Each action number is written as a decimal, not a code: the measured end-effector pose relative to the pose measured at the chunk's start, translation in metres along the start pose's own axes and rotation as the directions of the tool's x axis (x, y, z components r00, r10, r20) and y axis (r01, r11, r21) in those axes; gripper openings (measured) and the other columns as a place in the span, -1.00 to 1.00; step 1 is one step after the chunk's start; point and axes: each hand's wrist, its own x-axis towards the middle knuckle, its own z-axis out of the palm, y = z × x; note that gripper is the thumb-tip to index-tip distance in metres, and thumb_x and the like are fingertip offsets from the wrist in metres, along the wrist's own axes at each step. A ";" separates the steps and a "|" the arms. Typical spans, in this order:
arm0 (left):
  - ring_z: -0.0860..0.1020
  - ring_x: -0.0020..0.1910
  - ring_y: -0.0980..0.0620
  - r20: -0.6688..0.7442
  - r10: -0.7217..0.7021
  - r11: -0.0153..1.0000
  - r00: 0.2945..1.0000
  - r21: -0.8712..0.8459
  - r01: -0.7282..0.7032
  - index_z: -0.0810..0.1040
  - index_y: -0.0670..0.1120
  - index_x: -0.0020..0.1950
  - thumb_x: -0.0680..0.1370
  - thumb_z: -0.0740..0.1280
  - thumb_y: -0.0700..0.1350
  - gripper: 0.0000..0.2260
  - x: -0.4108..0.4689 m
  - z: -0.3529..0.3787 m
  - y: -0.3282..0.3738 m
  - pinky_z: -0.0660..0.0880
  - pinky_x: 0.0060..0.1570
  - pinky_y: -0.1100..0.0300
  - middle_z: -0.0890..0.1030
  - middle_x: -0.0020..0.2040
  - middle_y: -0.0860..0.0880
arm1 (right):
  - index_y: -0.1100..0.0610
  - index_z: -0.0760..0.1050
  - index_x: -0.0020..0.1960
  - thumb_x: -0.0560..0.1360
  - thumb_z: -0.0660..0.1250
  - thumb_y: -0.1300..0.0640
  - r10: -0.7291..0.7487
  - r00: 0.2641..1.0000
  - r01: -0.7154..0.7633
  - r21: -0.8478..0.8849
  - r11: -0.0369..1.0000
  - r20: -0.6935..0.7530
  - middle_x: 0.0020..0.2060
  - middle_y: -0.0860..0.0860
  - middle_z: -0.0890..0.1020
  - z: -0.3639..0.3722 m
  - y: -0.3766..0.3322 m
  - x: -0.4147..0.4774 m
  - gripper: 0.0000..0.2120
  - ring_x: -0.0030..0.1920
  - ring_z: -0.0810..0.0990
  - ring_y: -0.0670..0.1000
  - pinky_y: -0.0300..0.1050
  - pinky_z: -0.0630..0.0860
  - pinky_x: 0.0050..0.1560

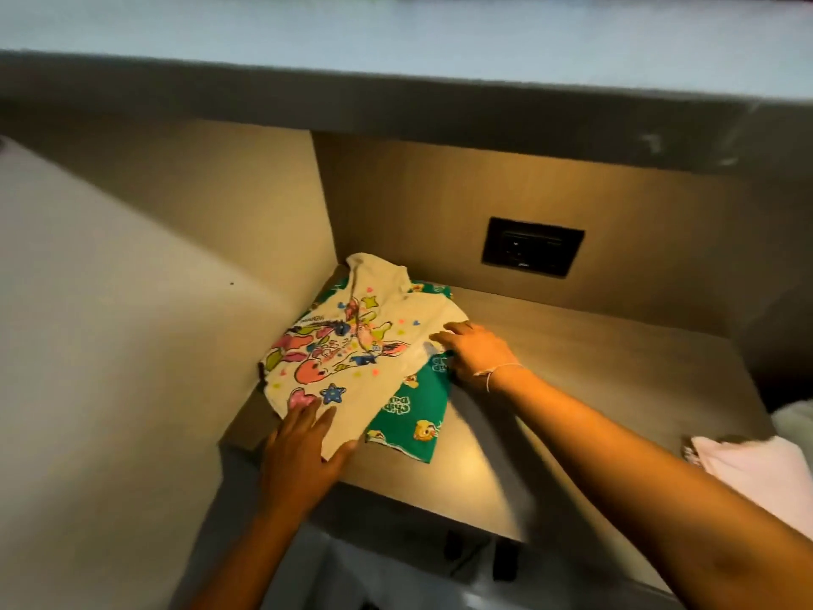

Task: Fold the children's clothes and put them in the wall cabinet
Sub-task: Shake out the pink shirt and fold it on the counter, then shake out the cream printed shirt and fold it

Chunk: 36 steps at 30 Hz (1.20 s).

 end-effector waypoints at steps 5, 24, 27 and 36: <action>0.27 0.49 -0.10 -0.062 -0.048 0.988 0.997 -0.148 0.039 0.50 -0.03 0.37 0.53 0.36 0.11 -0.55 0.016 -0.008 -0.020 0.38 0.31 -0.11 0.39 0.47 -0.08 | -0.10 0.55 0.22 0.51 0.32 0.06 0.067 0.997 -0.067 0.000 0.998 -0.032 0.18 -0.03 0.59 0.022 0.011 0.032 -0.72 0.17 0.52 0.08 -0.01 0.53 0.14; 0.63 0.04 -0.16 -0.375 -0.192 0.928 0.907 -0.369 0.044 0.58 -0.11 0.13 0.55 0.38 -0.09 -0.81 0.045 -0.050 -0.018 0.57 -0.15 0.11 0.65 0.09 -0.18 | 0.07 0.68 -0.02 0.47 0.42 0.08 0.387 0.919 -0.337 0.656 0.675 0.074 -0.07 0.00 0.67 -0.029 -0.015 0.094 -0.87 -0.13 0.56 -0.04 -0.02 0.58 0.00; 0.67 -0.10 -0.11 -0.506 -0.204 0.923 0.838 -0.384 -0.007 0.58 -0.10 0.09 0.56 0.36 -0.09 -0.85 0.044 -0.075 -0.009 0.56 -0.26 0.18 0.69 -0.03 -0.13 | 0.02 0.68 -0.06 0.47 0.42 0.09 0.403 0.900 -0.151 0.749 0.645 -0.166 -0.16 -0.03 0.69 -0.061 -0.019 0.082 -0.92 -0.16 0.59 -0.09 -0.11 0.55 -0.09; 0.58 -0.06 0.15 -0.703 -0.037 0.814 0.711 -0.433 -0.386 0.55 -0.03 0.08 0.57 0.33 -0.04 -0.86 0.025 -0.169 0.034 0.51 -0.21 0.41 0.64 -0.01 0.03 | 0.02 0.66 -0.07 0.48 0.40 0.10 0.311 0.745 0.243 0.674 0.698 -0.590 -0.17 -0.11 0.67 -0.167 -0.013 -0.034 -0.93 -0.15 0.62 -0.16 -0.37 0.51 -0.20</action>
